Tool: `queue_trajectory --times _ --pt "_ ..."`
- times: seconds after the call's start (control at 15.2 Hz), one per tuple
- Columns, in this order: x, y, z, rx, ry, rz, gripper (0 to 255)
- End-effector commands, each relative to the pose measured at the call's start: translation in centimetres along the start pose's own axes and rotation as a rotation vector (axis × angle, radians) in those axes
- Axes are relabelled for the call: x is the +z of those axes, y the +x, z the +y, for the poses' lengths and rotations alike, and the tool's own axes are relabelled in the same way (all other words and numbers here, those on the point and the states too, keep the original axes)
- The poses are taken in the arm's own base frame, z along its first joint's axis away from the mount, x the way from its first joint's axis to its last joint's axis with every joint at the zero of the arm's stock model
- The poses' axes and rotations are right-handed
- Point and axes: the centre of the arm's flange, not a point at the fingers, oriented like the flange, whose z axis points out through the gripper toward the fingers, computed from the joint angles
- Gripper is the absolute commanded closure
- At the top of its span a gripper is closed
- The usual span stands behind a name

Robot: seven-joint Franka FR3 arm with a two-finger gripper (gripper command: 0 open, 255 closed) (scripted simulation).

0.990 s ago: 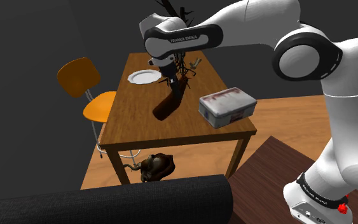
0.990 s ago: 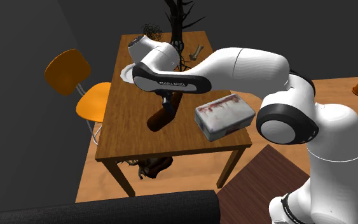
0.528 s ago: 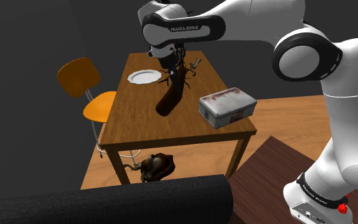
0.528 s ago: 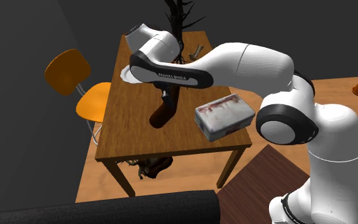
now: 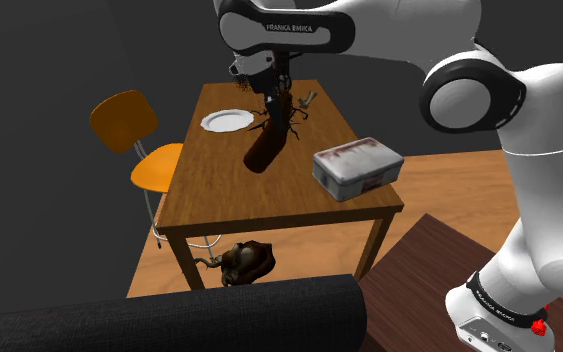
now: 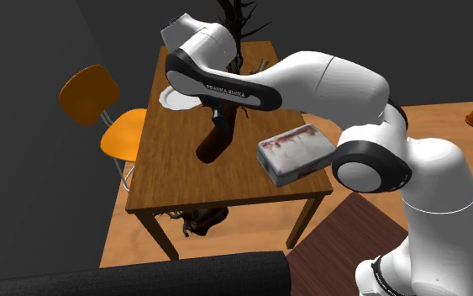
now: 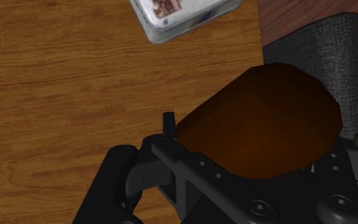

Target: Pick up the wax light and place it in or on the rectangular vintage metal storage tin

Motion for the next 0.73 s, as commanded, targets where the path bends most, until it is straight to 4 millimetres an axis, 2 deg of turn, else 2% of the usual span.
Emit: queue_trajectory --times 0.0,0.66 --pt "-0.1 -1.6 0.0 0.000 0.000 0.001 255" --pt "4.1 -14.0 0.7 0.000 0.000 0.001 255"
